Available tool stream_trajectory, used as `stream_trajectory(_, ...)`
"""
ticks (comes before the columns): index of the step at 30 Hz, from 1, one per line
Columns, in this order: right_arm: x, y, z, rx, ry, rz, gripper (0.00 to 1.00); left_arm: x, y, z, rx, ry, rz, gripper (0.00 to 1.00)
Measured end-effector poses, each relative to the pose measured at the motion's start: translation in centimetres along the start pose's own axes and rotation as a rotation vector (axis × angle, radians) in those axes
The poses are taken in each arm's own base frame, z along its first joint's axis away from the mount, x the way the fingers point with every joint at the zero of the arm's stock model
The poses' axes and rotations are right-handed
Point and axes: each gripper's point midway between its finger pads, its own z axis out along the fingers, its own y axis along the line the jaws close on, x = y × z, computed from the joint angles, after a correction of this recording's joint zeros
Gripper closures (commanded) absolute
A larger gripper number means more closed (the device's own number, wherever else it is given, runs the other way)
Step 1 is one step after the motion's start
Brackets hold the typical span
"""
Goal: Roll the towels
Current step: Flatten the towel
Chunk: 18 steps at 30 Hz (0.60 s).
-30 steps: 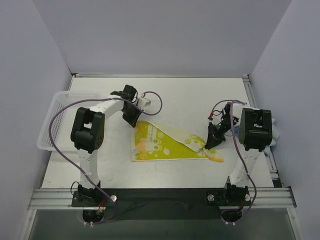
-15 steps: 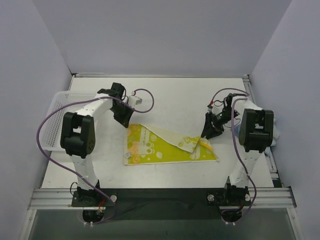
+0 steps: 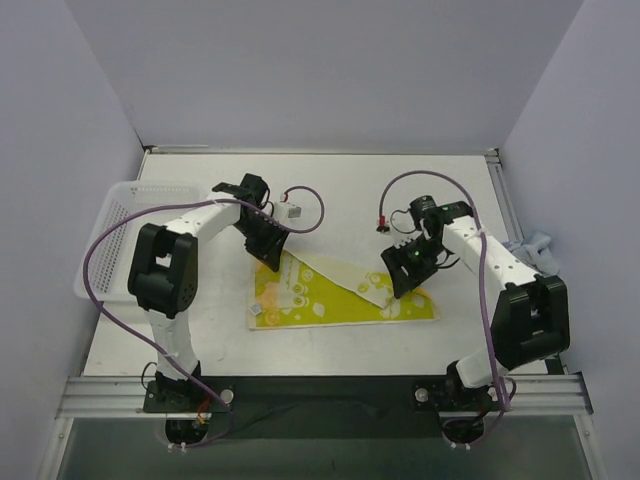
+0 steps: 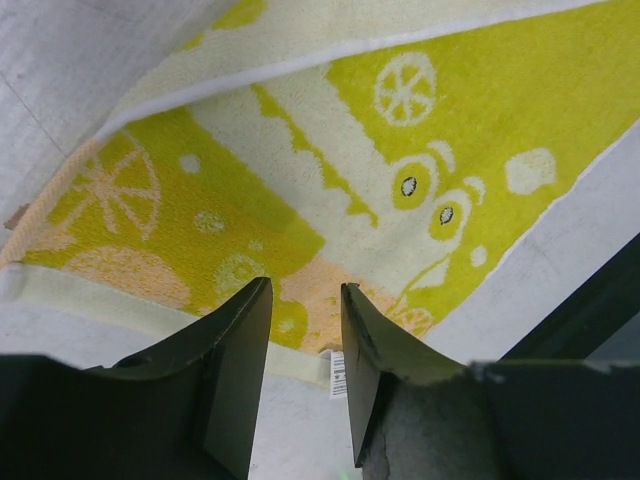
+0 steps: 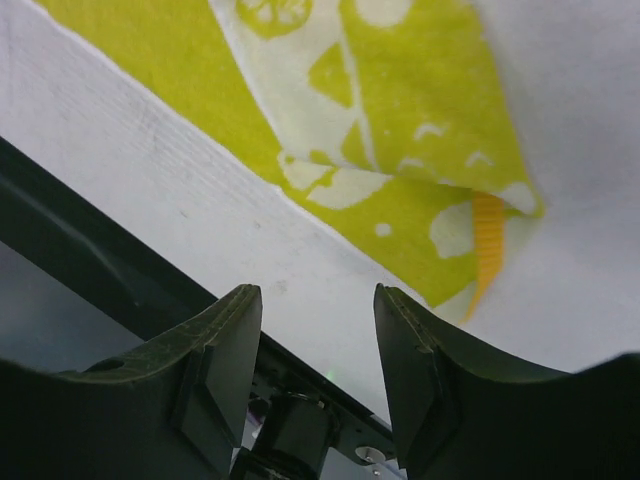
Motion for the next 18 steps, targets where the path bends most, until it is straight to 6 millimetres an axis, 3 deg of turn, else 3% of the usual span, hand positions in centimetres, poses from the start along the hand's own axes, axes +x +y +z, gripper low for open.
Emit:
stream_trajectory(5,2.4,1.8,3.5,0.003,0.114,-0.063,0.41,0.9,-0.4,0.5,0.019,0.027,-0.049,0.53)
stream_trajectory(13,1.3,1.1,7.7,0.101,0.152,-0.073,0.43,2.1,-0.5,1.2,0.029,0.063,-0.085,0.52)
stream_trajectory(14,1.0,0.9,8.1,0.106,0.156,-0.061,0.45,2.2,-0.5,1.2,0.030,0.066,-0.089,0.53)
stream_trajectory(17,0.2,0.3,9.4,0.117,0.165,-0.022,0.70,2.4,-0.4,1.6,0.031,0.075,-0.100,0.53)
stream_trajectory(18,-0.2,0.0,9.9,0.119,0.165,0.001,0.84,2.5,-0.3,1.7,0.031,0.080,-0.103,0.53)
